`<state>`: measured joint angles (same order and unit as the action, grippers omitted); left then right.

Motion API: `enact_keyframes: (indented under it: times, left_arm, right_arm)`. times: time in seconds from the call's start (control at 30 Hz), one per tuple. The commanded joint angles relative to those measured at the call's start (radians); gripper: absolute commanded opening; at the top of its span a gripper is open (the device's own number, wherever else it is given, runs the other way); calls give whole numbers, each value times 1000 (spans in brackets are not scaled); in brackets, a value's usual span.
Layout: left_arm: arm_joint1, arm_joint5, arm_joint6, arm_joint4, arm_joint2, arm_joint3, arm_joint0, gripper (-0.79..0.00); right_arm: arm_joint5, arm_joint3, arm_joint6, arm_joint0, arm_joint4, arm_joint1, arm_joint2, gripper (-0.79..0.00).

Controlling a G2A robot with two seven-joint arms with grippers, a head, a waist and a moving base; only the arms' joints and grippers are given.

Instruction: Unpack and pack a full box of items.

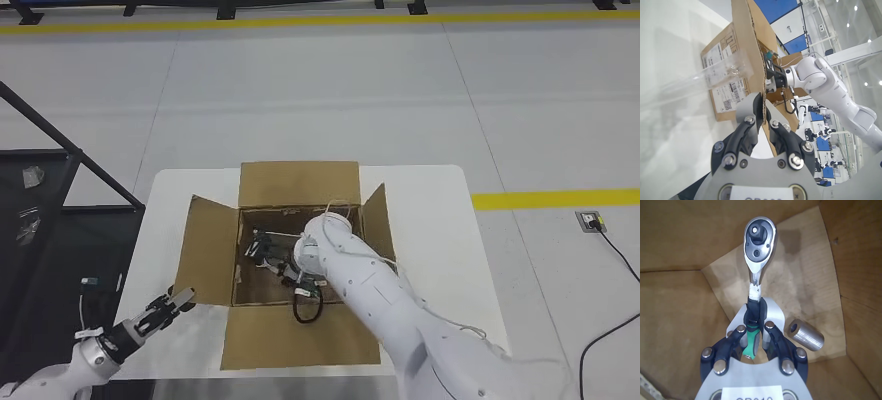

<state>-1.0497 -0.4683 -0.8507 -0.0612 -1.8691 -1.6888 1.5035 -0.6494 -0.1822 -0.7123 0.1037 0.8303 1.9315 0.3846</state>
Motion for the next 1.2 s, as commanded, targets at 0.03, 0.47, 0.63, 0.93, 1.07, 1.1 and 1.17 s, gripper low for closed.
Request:
enact_keyframes:
  times: [0.03, 0.47, 0.63, 0.93, 1.07, 1.1, 1.17]
  left_arm:
    - [4, 7, -7, 1, 9, 24, -35, -785]
    - [20, 18, 0, 39, 23, 85, -117, 0]
    - [24, 15, 5, 32, 20, 67, -96, 0]
    - [28, -4, 28, -8, -5, 23, -36, 0]
    - [30, -11, 35, -23, -14, 11, -16, 0]
    - [31, -12, 36, -25, -16, 8, -12, 0]
    - [32, -15, 40, -30, -18, 4, -5, 0]
  right_arm:
    - [-29, -1, 20, -3, 6, -8, 3, -785]
    - [29, -67, 113, -7, 60, -54, 20, -785]
    - [58, -132, 131, 1, 83, -87, 35, -785]
    - [151, -483, 127, 101, 190, -222, 112, -785]
    - [254, -863, -39, 254, 288, -332, 222, -785]
    - [273, -981, -94, 309, 321, -361, 261, -785]
    - [299, -1212, -191, 433, 397, -414, 345, -785]
